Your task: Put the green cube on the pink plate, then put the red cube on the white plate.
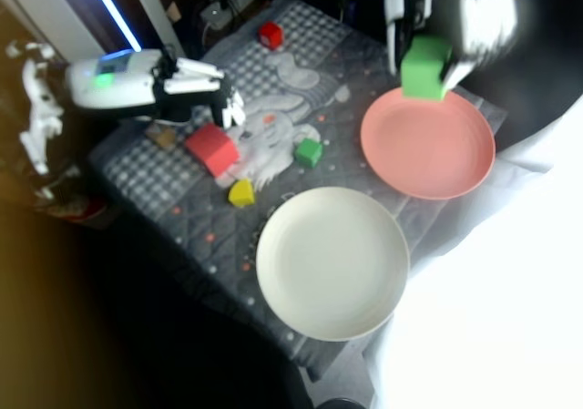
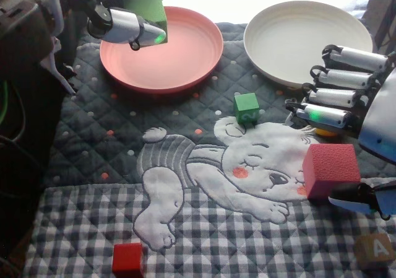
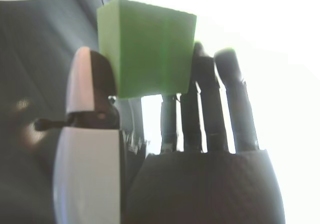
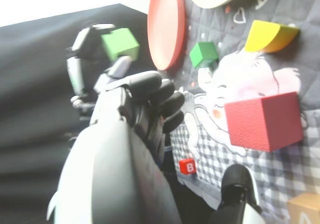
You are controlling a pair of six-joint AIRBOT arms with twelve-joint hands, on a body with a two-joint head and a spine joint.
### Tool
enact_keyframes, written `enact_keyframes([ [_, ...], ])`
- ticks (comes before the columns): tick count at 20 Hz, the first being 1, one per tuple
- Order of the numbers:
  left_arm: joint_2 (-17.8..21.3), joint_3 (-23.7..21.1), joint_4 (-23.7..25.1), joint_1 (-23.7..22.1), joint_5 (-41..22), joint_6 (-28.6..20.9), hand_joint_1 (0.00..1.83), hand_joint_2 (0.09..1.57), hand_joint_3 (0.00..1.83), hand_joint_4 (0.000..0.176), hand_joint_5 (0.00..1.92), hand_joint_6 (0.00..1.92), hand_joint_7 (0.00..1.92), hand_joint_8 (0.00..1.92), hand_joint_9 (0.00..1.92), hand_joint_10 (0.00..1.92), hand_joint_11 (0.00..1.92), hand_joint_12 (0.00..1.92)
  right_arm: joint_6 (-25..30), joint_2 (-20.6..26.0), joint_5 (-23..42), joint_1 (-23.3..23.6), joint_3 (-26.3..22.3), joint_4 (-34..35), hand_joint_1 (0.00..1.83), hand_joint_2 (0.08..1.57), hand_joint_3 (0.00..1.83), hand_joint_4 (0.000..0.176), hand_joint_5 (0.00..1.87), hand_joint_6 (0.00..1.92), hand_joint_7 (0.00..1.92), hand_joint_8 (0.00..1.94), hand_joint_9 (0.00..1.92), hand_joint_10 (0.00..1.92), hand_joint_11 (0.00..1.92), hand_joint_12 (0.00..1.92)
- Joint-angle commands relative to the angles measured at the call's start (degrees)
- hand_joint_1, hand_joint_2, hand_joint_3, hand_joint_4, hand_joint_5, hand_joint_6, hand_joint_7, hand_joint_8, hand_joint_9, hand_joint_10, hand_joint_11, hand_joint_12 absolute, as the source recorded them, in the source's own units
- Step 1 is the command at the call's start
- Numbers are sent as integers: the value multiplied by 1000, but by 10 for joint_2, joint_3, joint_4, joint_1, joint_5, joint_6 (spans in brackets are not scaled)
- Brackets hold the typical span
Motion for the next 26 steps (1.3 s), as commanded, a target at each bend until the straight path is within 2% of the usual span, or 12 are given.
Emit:
enact_keyframes([
  [1,-5,9,-6,-4,-54,-1,1235,1192,0,0,784,1087,898,1375,854,1431,792,1778,-1,-1,-68,8,1,12,649,844,251,0,335,723,473,662,315,984,29,1673],
  [6,-46,63,-24,-4,-3,-1,1170,1253,3,0,687,1274,781,1489,671,1381,562,1808,-1,-2,-68,9,2,12,648,873,205,0,303,767,401,770,260,1086,23,1726],
  [9,-56,72,-52,-3,10,-1,1290,1207,0,0,589,797,799,1357,670,1438,560,1860,-1,-2,-68,10,2,12,643,880,208,0,305,766,415,767,275,1064,32,1702],
  [10,-58,72,-69,-3,14,-1,1103,1140,0,0,569,516,611,1030,499,1339,377,1855,-1,-2,-68,10,3,12,654,879,208,0,308,769,420,769,282,1066,43,1702],
  [11,-58,72,-79,-3,16,-1,961,969,0,0,407,280,345,417,182,718,32,1361,-1,-3,-68,10,3,12,650,878,215,0,302,770,413,751,278,1050,45,1695],
  [12,-58,72,-82,-2,16,-1,961,969,0,0,407,280,345,417,182,718,32,1361,-1,-3,-68,10,3,12,650,878,215,0,302,770,413,751,278,1050,45,1695],
  [13,-58,73,-86,0,14,-1,917,926,0,0,325,155,319,154,169,352,6,948,-1,-3,-68,11,3,12,666,876,215,0,298,768,407,748,271,1052,42,1701],
  [15,-57,71,-90,4,8,-1,707,823,0,74,42,1,29,1,6,14,0,240,-1,-2,-68,11,3,12,684,874,207,0,305,750,409,768,276,1103,73,1711],
  [17,-50,62,-92,9,-4,-1,631,786,0,139,1,0,0,0,0,0,0,428,-1,-3,-68,13,4,12,662,865,204,0,272,754,345,752,206,1086,16,1728],
  [20,-17,11,-91,27,-60,-1,468,834,13,129,0,0,0,0,0,0,0,468,-1,-6,-68,21,8,12,715,809,202,0,281,670,359,544,186,931,0,1656],
  [24,46,-81,-82,65,-174,-1,387,916,8,176,0,0,0,0,0,0,0,299,-1,-13,-57,24,15,12,681,688,229,0,259,630,405,393,176,868,0,1542],
  [26,76,-125,-71,86,-228,-1,444,950,6,131,0,0,0,0,0,0,0,229,-1,-17,-27,29,20,12,687,653,286,0,223,595,396,390,152,904,0,1571],
])
